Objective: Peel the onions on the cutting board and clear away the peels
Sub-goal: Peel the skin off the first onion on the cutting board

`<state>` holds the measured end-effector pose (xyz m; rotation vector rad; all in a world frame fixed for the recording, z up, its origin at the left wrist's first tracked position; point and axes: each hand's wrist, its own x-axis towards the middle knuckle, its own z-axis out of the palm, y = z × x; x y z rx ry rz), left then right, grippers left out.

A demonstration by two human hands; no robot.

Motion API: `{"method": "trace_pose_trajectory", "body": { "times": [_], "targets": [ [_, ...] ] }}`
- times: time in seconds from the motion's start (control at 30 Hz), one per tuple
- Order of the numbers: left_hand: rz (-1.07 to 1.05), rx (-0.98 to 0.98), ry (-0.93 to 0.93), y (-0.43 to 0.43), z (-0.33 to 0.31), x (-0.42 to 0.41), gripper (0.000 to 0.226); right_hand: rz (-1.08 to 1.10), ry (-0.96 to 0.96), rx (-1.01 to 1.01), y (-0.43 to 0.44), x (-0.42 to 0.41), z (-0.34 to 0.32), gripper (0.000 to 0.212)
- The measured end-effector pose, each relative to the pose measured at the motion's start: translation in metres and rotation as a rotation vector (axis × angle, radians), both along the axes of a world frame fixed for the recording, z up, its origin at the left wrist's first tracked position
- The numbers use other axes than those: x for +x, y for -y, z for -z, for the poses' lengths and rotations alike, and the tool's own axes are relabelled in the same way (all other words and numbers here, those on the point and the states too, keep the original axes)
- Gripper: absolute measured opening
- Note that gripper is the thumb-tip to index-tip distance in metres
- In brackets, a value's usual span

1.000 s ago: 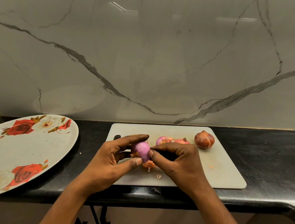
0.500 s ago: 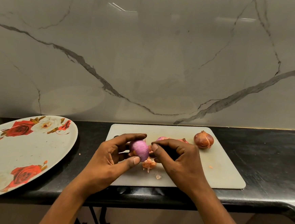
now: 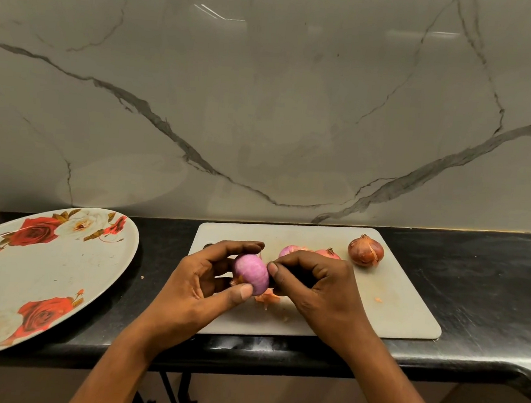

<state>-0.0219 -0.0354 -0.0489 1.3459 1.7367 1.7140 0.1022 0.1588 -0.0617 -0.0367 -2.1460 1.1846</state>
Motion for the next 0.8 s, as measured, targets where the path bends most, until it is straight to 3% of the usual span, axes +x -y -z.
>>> {"method": "trace_pose_trajectory", "body": {
  "times": [0.37, 0.6, 0.8],
  "targets": [
    [-0.023, 0.035, 0.024, -0.0023, -0.0014, 0.0010, 0.051, 0.062, -0.014, 0.021, 0.0028, 0.0000, -0.0027, 0.020],
    [-0.018, 0.078, 0.050, 0.0008, -0.0010, -0.0008, 0.046, 0.108, -0.005, -0.104, 0.0029, 0.0018, -0.0031, 0.007],
    [-0.033, 0.064, 0.080, 0.0019, -0.0004, -0.0009, 0.055, 0.137, 0.012, -0.007, 0.0045, 0.0025, -0.0049, 0.016]
  ]
}}
